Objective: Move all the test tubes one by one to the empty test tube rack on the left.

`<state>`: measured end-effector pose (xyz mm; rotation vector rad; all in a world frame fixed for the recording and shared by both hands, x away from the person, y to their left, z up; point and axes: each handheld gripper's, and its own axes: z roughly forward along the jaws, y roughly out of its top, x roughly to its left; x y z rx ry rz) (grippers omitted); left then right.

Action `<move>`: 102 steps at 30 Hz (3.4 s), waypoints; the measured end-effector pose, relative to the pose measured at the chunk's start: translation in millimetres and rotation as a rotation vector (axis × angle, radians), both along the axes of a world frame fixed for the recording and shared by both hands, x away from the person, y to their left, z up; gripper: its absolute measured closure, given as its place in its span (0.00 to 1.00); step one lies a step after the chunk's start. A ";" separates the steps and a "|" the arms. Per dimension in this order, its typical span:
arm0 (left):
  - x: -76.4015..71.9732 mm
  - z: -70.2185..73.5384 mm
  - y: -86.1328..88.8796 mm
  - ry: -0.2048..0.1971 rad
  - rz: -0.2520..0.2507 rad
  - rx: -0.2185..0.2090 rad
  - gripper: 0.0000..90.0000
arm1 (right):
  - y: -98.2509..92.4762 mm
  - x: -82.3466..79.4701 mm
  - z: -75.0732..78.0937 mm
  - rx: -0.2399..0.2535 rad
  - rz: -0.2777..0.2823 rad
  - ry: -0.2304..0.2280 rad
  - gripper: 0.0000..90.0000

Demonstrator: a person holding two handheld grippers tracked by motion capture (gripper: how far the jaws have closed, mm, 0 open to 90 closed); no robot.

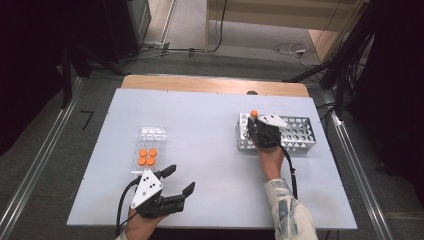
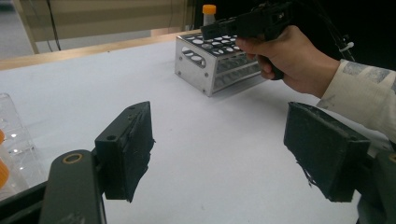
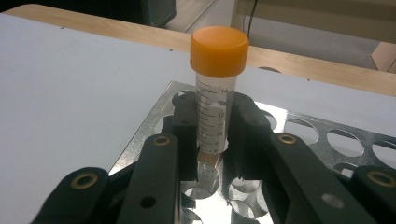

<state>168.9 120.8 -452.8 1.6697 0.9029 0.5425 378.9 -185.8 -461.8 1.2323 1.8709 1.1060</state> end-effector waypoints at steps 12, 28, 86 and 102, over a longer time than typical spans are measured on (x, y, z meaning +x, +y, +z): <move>0.5 -0.3 0.5 0.008 -0.007 0.007 0.25 | -5.4 -7.4 23.5 0.035 0.008 -0.059 0.80; 1.3 -1.0 -0.4 0.010 0.001 0.013 0.22 | -15.4 -37.1 65.8 0.081 0.075 -0.141 0.80; -2.5 1.1 0.7 -0.034 0.027 0.003 0.27 | 45.9 -143.5 6.4 0.062 0.503 0.002 0.80; -2.6 2.8 -1.5 -0.054 -0.006 -0.019 0.38 | 80.7 -164.8 -3.3 0.022 0.622 0.019 0.80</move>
